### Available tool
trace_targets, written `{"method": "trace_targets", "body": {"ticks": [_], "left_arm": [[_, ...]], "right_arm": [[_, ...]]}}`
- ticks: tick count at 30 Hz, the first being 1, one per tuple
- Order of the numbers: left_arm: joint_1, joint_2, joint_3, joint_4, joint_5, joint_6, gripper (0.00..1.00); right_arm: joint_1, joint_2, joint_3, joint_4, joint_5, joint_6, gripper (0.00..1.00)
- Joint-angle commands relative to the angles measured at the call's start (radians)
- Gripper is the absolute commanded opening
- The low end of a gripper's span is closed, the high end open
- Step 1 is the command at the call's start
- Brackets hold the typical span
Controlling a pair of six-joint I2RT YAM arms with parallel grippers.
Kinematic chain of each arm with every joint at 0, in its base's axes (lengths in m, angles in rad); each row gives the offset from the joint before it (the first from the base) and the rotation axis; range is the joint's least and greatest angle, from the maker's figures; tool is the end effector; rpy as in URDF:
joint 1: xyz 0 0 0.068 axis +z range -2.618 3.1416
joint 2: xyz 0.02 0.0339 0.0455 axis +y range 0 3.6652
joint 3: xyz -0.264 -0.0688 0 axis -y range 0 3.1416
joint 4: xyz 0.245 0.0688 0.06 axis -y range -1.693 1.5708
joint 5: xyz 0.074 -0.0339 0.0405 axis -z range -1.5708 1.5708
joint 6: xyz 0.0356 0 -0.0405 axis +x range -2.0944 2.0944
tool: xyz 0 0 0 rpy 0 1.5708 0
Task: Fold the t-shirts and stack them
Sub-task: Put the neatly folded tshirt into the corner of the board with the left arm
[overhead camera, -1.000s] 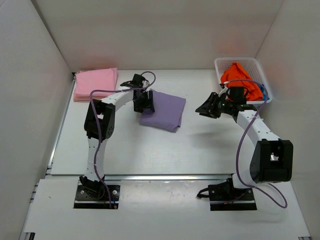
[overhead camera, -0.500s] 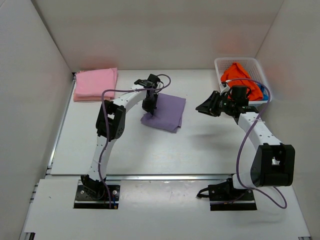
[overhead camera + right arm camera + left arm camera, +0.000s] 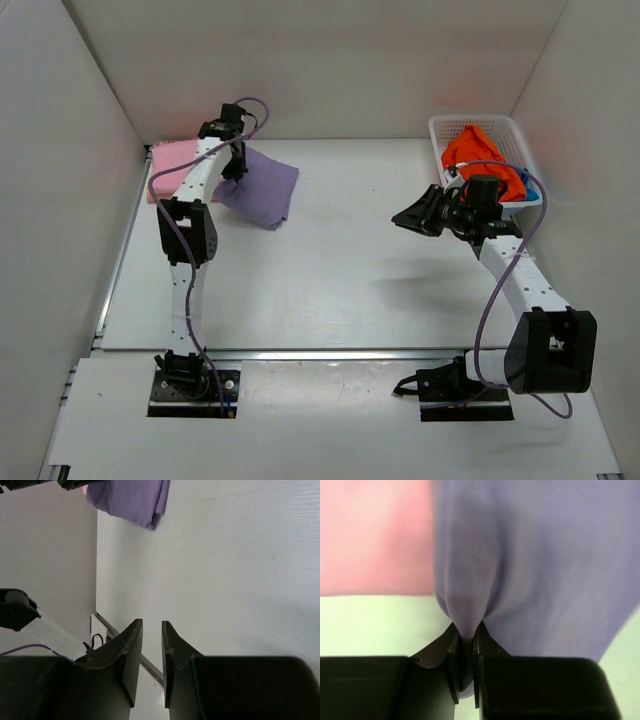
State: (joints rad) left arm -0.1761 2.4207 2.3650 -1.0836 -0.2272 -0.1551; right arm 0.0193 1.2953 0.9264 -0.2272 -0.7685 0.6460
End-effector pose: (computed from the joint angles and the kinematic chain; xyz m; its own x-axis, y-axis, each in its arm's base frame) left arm 0.5052 -0.0818 0.2353 -0.8956 0.0065 -0.4448 -0.0611 0.9886 0.1375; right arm 0.2802 0.0302 0.2792 -0.8028 0.4174 -0.4259 -0.1324 0.5716 0.8098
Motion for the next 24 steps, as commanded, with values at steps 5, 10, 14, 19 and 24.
{"method": "trace_targets", "body": {"ticks": [5,10,14,19,24], "left_arm": [[0.052,-0.089,0.089,0.097,0.026,0.057,0.0],[0.07,-0.14,0.093,0.18,0.003,0.094,0.0],[0.104,-0.169,0.131,0.254,-0.003,0.101,0.0],[0.174,-0.213,0.146,0.327,0.051,0.071,0.0],[0.286,-0.255,0.108,0.369,0.158,0.019,0.0]], "right_arm": [[0.047,-0.011,-0.009,0.069,-0.023,0.058,0.19],[0.077,0.022,0.0,0.083,-0.02,0.061,0.17],[0.1,0.05,-0.004,0.077,-0.012,0.06,0.17],[0.113,0.065,0.005,0.056,-0.012,0.053,0.17],[0.126,0.091,0.002,0.061,-0.005,0.052,0.17]]}}
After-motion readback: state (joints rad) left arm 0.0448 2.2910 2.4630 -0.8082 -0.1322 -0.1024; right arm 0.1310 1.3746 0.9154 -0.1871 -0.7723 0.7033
